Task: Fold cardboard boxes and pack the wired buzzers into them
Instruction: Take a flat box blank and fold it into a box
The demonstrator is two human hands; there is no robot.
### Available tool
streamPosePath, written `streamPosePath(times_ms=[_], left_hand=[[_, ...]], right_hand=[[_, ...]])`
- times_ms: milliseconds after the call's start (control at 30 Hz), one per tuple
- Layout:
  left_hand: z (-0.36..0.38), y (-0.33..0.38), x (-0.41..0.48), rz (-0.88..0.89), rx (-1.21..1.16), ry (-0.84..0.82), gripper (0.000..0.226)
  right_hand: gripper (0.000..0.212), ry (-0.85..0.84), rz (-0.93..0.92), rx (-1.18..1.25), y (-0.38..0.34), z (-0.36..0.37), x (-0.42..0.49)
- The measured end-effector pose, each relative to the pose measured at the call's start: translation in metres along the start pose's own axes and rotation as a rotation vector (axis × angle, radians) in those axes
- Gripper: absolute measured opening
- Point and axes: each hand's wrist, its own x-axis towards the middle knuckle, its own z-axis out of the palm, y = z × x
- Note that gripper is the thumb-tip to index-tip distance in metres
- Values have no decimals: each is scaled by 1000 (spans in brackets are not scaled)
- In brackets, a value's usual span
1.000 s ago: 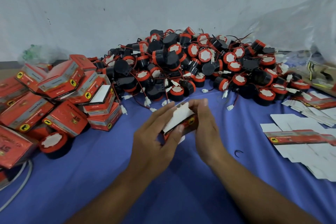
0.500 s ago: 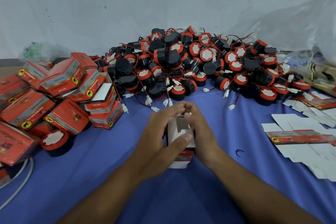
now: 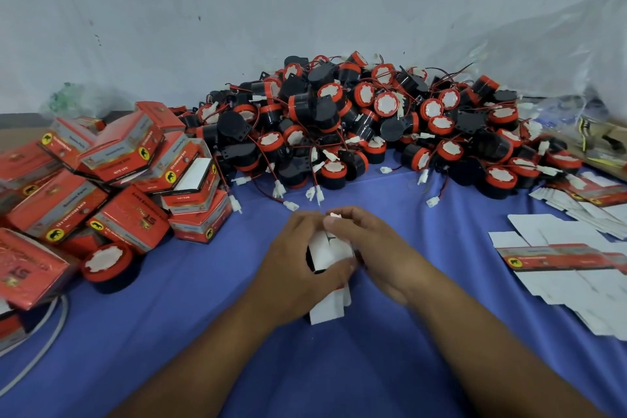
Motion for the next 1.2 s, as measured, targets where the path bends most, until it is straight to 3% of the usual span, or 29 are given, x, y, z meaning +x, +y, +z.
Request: streamPosePath(times_ms=[300, 367, 467, 533, 633, 833, 967, 1200], left_hand=[[11, -6, -4, 69, 124, 103, 60], [11, -7, -5, 94, 148, 137, 63], [10, -6, -5, 148, 172, 189, 67], [8, -2, -4, 240, 218, 229, 67], [10, 0, -3, 367, 321, 317, 66], [7, 2, -1, 426, 415, 346, 66], [6, 3, -3, 370, 403, 321, 71], [-3, 4, 0, 341, 265, 222, 72]], right_hand=[[15, -56, 16, -159, 2, -9, -3], [20, -54, 18, -115, 3, -7, -2], [51, -94, 6, -101, 1, -1, -4], [61, -120, -36, -151, 0, 2, -5], [64, -96, -113, -182, -8, 9, -10], [58, -91, -207, -286, -8, 16, -16], [44, -217, -106, 26, -11, 11, -15], [58, -275, -31, 373, -11, -3, -11]])
